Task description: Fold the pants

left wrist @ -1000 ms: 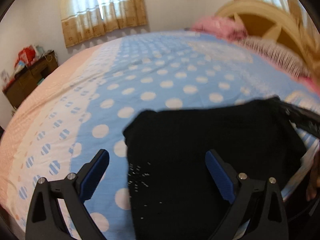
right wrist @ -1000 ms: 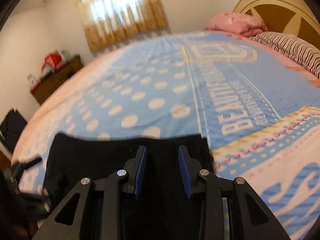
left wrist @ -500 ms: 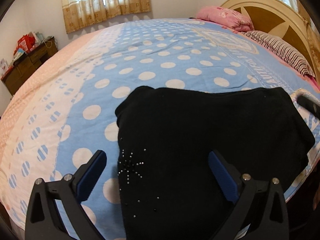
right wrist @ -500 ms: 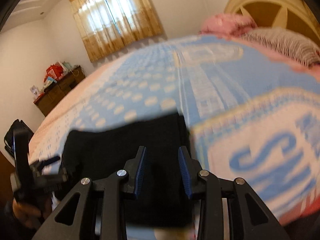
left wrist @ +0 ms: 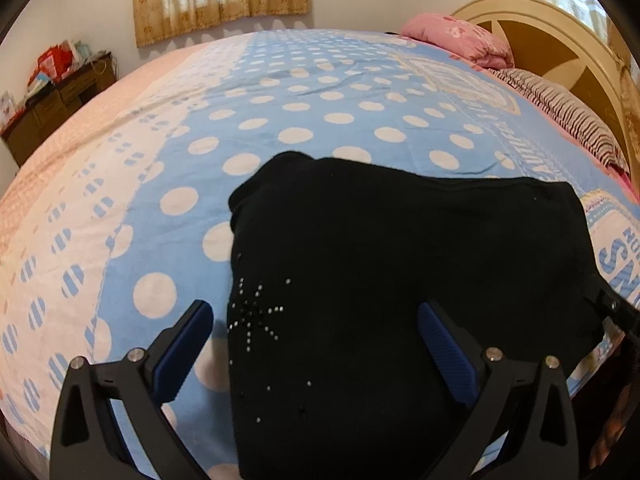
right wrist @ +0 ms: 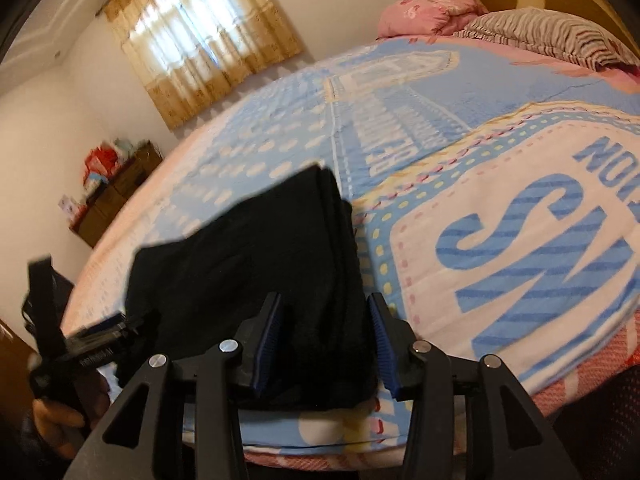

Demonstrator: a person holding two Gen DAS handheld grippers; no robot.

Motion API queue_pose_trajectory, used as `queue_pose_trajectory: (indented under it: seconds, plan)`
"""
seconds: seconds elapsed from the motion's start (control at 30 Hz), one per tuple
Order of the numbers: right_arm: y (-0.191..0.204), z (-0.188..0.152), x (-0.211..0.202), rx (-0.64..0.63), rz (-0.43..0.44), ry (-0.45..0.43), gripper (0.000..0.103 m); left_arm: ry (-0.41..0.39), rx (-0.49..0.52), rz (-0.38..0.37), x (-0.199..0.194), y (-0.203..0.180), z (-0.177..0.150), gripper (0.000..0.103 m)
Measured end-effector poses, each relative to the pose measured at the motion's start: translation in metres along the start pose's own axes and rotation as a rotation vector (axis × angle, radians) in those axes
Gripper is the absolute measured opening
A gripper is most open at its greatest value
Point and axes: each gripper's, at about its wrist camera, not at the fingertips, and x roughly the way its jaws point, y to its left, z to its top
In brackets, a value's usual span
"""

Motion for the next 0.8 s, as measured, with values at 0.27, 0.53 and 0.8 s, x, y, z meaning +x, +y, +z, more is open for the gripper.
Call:
queue_pose_trajectory:
  seconds: [0.27,0.53,0.8]
  plan:
    - [0.012,0.016,-0.037,-0.042,0.010,-0.153,0.066,-0.061,0.016,-0.003,-0.024,0.003,0.002,0.103]
    - [0.012,0.013,-0.015,-0.072,-0.018,-0.092,0.068,-0.077,-0.148,-0.073,-0.024,0.034,0.013,0.103]
    - [-0.004,0.005,0.010,-0.046,-0.037,-0.023,0.068,0.013,-0.154,-0.136,0.002,0.024,0.008,0.103]
